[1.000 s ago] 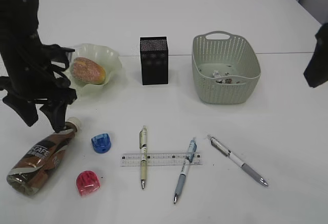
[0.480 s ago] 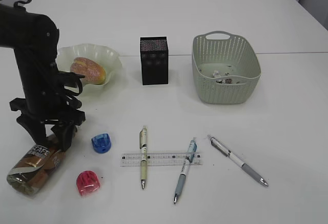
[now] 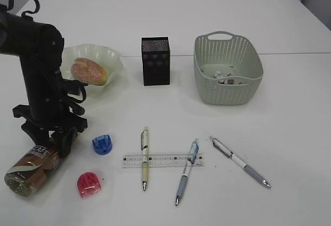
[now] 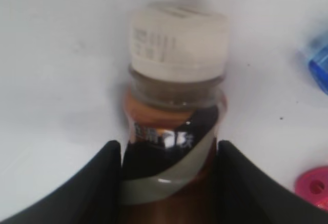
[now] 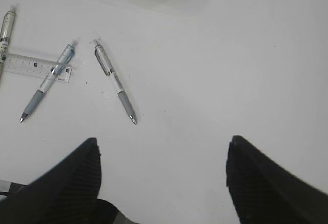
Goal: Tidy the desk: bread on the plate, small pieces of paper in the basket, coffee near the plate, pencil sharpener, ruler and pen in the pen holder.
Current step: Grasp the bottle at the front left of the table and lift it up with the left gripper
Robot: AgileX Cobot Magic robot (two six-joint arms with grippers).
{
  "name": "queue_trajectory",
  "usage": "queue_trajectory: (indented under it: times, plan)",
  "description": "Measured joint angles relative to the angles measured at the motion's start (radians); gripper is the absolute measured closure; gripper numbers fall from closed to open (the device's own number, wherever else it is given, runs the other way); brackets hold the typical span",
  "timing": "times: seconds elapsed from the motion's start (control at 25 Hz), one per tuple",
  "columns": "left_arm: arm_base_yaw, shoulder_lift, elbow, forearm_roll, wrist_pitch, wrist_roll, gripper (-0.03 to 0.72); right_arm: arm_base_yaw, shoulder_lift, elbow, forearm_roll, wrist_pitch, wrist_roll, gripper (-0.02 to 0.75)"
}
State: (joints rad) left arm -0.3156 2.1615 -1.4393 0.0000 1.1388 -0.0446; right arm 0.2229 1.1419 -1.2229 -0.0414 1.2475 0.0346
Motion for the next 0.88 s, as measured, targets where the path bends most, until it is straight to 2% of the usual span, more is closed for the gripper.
queue_trajectory:
  times: [0.12,0.2,0.48,0.64,0.76,0.88]
  plan:
    - [0.0,0.0,-0.002,0.0,0.002,0.0,0.39,0.0,0.0,0.0,-0.012,0.0,0.0,0.178]
    - [0.0,0.0,-0.002,0.0,0.004,0.0,0.425,0.0,0.0,0.0,-0.014,0.0,-0.001,0.178]
    - [0.0,-0.014,0.0,0.02,0.011,0.0,0.437,0.0,0.0,0.0,-0.036,0.0,-0.001,0.178]
    - [0.0,-0.117,0.02,0.017,-0.056,0.0,0.437,0.0,0.0,0.0,-0.041,0.0,-0.001,0.178]
    - [0.0,-0.246,0.107,-0.021,-0.172,0.0,0.437,0.0,0.0,0.0,-0.042,0.0,-0.001,0.178]
    - [0.0,-0.416,0.282,-0.047,-0.37,0.0,0.437,0.0,0.0,0.0,-0.042,0.0,-0.001,0.178]
